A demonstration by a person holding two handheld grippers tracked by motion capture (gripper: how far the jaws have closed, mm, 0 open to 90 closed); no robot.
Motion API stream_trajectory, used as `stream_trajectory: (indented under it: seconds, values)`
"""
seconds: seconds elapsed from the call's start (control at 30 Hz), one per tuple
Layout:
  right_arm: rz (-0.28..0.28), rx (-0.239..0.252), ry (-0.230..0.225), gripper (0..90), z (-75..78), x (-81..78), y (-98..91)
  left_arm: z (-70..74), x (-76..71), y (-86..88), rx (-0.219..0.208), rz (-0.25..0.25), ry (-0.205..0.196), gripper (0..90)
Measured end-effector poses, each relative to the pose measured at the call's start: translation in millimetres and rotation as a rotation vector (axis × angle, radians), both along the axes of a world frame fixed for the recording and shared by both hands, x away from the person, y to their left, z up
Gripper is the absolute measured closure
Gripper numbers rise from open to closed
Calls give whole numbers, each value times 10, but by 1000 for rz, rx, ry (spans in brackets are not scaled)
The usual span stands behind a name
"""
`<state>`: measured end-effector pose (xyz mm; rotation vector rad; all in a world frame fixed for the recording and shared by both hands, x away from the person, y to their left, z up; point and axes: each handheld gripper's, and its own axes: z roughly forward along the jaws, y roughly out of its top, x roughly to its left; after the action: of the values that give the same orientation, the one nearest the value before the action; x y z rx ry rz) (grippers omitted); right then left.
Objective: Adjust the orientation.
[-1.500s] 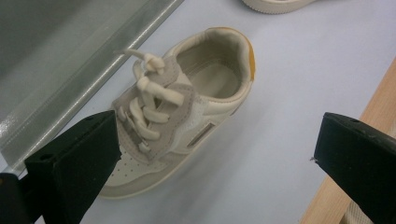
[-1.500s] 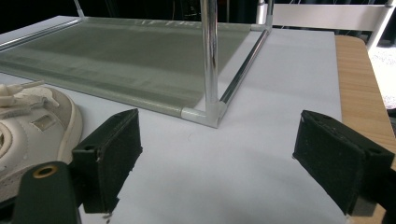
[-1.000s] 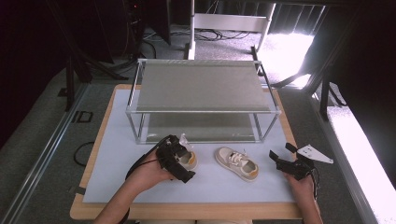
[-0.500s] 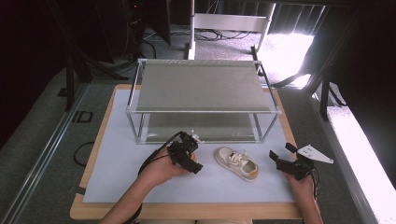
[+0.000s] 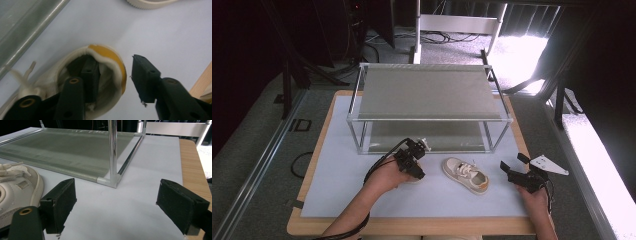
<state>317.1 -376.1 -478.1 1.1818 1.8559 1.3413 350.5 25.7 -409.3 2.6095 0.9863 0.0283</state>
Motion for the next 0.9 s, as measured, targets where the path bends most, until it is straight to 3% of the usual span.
stream_trajectory:
  seconds: [0.27,0.37,0.53,0.9]
  values:
    - [0,1,0,151,0,1,-1,-14,45,27,-27,-33,46,698]
    - [0,0,1,151,0,2,0,-2,8,7,-15,-78,48,768]
    - [-1,-1,2,151,0,3,1,28,-94,-62,14,-187,44,787]
    - [-1,-1,1,151,0,2,1,114,-314,-270,-20,-424,32,786]
